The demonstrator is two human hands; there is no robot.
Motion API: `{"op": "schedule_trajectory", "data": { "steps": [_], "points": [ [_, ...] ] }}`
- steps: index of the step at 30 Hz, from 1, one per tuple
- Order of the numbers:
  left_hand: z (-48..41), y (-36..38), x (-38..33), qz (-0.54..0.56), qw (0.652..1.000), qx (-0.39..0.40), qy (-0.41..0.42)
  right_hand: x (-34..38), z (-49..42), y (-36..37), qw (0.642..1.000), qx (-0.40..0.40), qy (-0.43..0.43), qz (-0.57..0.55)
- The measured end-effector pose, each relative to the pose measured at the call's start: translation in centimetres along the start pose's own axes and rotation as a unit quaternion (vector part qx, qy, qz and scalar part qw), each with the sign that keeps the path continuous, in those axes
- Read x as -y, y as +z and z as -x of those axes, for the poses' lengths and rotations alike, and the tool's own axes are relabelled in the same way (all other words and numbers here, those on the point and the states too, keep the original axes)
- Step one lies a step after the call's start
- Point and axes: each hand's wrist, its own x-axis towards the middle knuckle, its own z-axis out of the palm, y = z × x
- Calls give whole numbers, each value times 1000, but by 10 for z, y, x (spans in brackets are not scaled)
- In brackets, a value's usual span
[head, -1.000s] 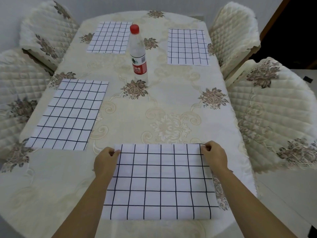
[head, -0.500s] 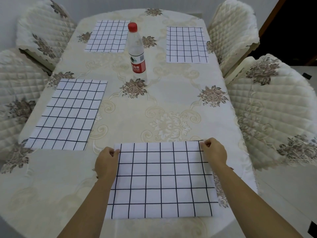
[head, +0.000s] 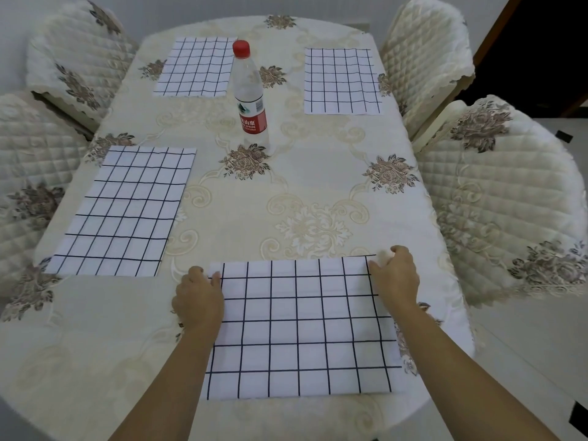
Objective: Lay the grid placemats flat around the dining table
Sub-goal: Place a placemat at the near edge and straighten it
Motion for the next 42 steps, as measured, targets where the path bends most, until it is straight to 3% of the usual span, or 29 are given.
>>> {"op": "schedule_trajectory", "data": {
  "steps": [4, 7, 10, 19, 25, 35, 38, 42],
  "points": [
    [26, 8, -2, -36, 981, -78, 172, 8, 33, 7, 987, -105, -116, 33],
    [72, 20, -7, 17, 946, -41, 321, 12, 79, 30, 971, -71, -225, 41],
    [112, 33, -5, 8, 923, 31, 384, 14, 127, 56, 948, -22, -305, 89],
    [140, 42, 30, -47, 907, 82, 411, -19, 181, 93, 918, 33, -359, 164],
    [138, 35, 44, -91, 925, 121, 350, -49, 173, 88, 910, 27, -362, 198],
    [94, 9, 100, -112, 959, 86, 248, -108, 128, 30, 955, -7, -204, 215],
    [107, 17, 71, -89, 955, 36, 281, -83, 141, 44, 956, -27, -224, 187],
    [141, 42, 14, -73, 918, 73, 384, -34, 168, 90, 924, 11, -345, 166]
  ]
}}
